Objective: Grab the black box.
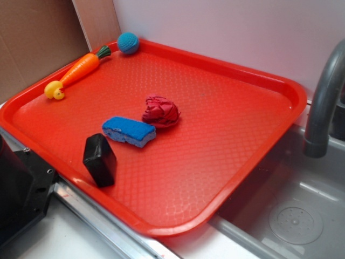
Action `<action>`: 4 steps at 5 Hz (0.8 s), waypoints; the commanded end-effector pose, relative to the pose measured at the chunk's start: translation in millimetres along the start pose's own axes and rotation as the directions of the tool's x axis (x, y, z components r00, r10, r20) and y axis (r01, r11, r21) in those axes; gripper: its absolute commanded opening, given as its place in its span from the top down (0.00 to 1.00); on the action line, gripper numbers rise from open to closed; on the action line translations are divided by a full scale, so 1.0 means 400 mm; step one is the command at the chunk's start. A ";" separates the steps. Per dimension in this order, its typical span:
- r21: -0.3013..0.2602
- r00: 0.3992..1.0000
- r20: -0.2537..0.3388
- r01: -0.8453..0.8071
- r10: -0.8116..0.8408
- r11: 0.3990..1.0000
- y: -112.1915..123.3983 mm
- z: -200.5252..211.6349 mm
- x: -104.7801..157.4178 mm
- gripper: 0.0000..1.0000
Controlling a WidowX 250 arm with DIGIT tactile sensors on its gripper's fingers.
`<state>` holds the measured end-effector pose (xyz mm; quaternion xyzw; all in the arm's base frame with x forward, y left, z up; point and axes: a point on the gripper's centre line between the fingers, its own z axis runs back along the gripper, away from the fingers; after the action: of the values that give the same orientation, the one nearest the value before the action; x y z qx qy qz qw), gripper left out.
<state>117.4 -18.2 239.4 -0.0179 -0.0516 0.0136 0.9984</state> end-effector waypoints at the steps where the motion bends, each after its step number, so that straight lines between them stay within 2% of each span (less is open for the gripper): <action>1: 0.000 1.000 0.000 0.000 0.000 1.000 0.000 0.000 0.000 0.00; 2: -0.032 0.967 -0.028 -0.255 0.254 0.967 -0.047 -0.099 0.010 0.00; 3: -0.128 0.887 0.026 -0.455 0.461 0.881 -0.072 -0.168 0.031 0.00; 4: -0.216 0.836 -0.032 -0.541 0.548 0.813 -0.109 -0.250 0.041 0.00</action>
<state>137.3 -61.9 135.6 -0.1319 -0.0540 0.2945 0.9450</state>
